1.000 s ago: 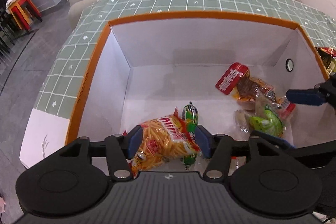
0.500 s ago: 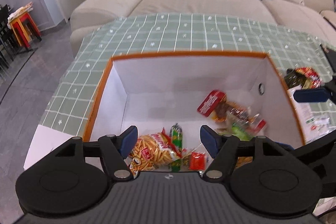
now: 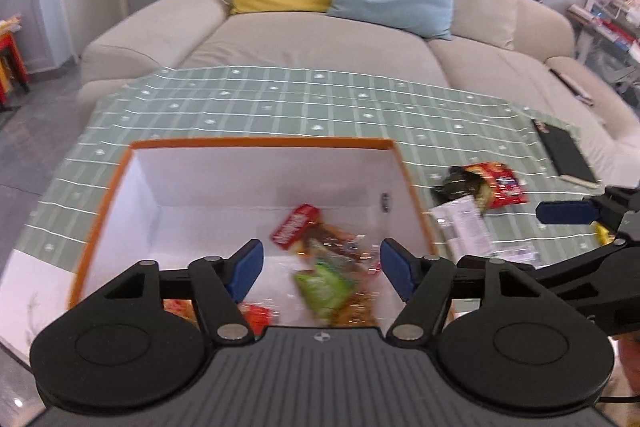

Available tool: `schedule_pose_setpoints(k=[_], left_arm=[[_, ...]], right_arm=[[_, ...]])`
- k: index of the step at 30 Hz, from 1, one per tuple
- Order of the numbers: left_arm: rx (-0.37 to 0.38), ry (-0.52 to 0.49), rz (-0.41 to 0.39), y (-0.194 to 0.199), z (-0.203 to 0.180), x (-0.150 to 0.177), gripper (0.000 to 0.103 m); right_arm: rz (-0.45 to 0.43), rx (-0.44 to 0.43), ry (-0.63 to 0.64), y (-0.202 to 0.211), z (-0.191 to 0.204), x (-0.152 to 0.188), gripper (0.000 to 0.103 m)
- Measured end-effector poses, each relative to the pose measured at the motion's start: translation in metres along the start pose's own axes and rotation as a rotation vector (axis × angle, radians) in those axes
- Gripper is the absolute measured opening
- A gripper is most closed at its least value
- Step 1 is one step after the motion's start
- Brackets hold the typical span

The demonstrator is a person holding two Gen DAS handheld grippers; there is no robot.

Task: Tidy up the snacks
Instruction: 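Move both tools back down toward the white bar and clear ball pack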

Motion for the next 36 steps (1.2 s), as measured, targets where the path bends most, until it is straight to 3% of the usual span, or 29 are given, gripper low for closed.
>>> schedule_pose_setpoints(k=[10, 15, 20, 26, 30, 32, 36], left_arm=[[0.084, 0.005, 0.006, 0.001, -0.033, 0.005, 0.061], [0.139, -0.107, -0.043, 0.007, -0.067, 0.002, 0.062], [0.163, -0.260, -0.080, 0.006, -0.106, 0.005, 0.073], [0.215, -0.322, -0.019, -0.008, -0.134, 0.012, 0.073], [0.246, -0.287, 0.048, -0.021, -0.145, 0.012, 0.073], [0.243, -0.245, 0.089, -0.031, -0.151, 0.011, 0.074], [0.186, -0.229, 0.125, -0.050, -0.165, 0.011, 0.080]], right_arm=[[-0.010, 0.090, -0.157, 0.018, -0.063, 0.036, 0.096], [-0.002, 0.111, -0.237, 0.022, -0.094, 0.062, 0.096], [-0.031, 0.157, -0.273, 0.025, -0.117, 0.082, 0.096], [-0.015, 0.145, -0.259, 0.019, -0.132, 0.097, 0.093], [0.026, 0.134, -0.281, 0.010, -0.139, 0.109, 0.086], [0.041, 0.130, -0.293, 0.005, -0.142, 0.113, 0.081], [0.066, 0.130, -0.302, -0.006, -0.148, 0.117, 0.080]])
Point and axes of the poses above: each gripper's, at about its wrist camera, not at the fingertips, and y roughly against the way its jaws point, z to its left, x to its underside, the point moved 3 cm from there along -y, roughly the way its jaws point, and after that the axes turned 5 degrees about -x, right-handed, at the moved point
